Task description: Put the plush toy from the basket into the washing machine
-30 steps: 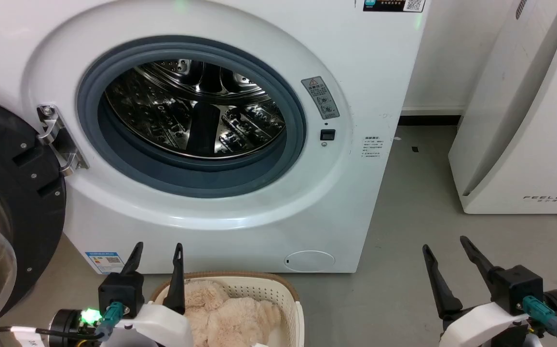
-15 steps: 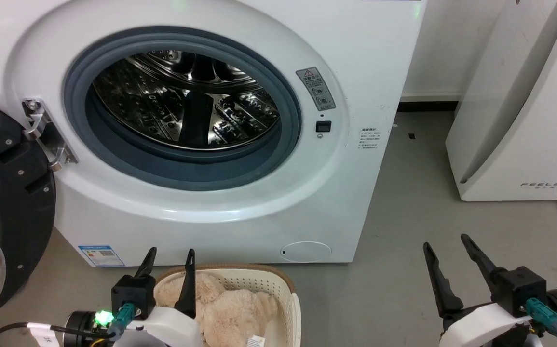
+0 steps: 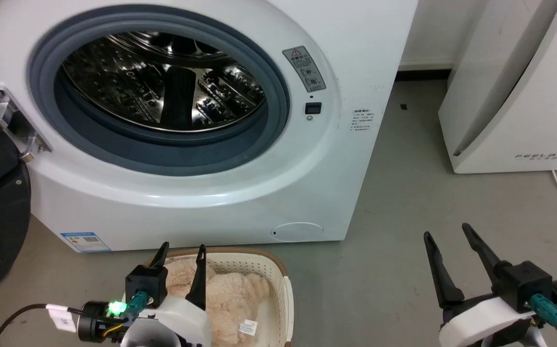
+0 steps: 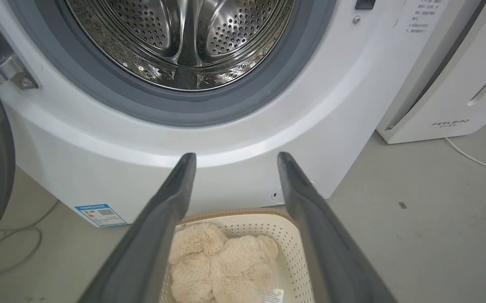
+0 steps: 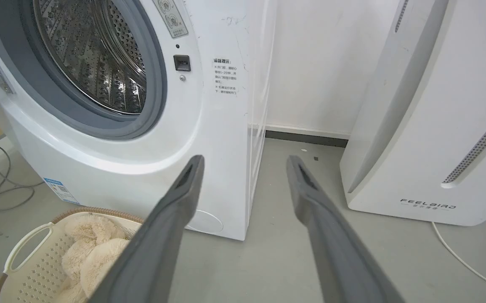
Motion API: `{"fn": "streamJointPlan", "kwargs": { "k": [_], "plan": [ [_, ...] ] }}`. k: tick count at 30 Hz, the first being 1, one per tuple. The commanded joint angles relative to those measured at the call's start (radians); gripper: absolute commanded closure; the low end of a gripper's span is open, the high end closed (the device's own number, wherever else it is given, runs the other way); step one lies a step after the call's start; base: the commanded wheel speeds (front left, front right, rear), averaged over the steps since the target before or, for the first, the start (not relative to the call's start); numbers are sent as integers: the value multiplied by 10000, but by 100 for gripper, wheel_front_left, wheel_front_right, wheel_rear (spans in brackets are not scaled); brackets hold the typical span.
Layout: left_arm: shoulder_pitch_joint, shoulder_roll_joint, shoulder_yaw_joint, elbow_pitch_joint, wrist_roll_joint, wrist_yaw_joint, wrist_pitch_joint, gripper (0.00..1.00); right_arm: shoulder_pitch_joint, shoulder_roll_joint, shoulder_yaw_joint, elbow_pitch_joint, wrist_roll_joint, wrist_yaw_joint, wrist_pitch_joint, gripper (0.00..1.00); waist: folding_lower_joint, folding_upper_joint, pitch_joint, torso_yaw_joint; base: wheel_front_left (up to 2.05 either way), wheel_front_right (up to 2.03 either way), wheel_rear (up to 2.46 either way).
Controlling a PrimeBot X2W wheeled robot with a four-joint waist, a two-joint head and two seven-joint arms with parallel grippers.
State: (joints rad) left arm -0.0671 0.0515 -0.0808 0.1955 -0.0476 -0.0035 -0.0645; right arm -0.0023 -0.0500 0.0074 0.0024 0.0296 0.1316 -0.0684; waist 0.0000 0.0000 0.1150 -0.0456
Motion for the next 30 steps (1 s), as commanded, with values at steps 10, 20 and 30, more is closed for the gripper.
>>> {"fn": "streamJointPlan", "kwargs": {
  "k": [10, 20, 30],
  "plan": [
    [-890, 117, -211, 1259, -245, -119, -306, 0, -352, -1, 123, -149, 154, -3, -277, 0, 0, 0, 651, -312, 0, 0, 0],
    [-1557, 201, -403, 2467, -459, -228, -515, 0, -495, -1, 189, -162, 224, -4, -484, 0, 0, 0, 1192, -563, 0, 0, 0],
    [-2420, 336, -736, 4038, -614, -375, -567, 0, -730, -2, 265, -201, 372, -5, -692, 0, 0, 0, 1910, -839, 0, 0, 0]
  ]
}}
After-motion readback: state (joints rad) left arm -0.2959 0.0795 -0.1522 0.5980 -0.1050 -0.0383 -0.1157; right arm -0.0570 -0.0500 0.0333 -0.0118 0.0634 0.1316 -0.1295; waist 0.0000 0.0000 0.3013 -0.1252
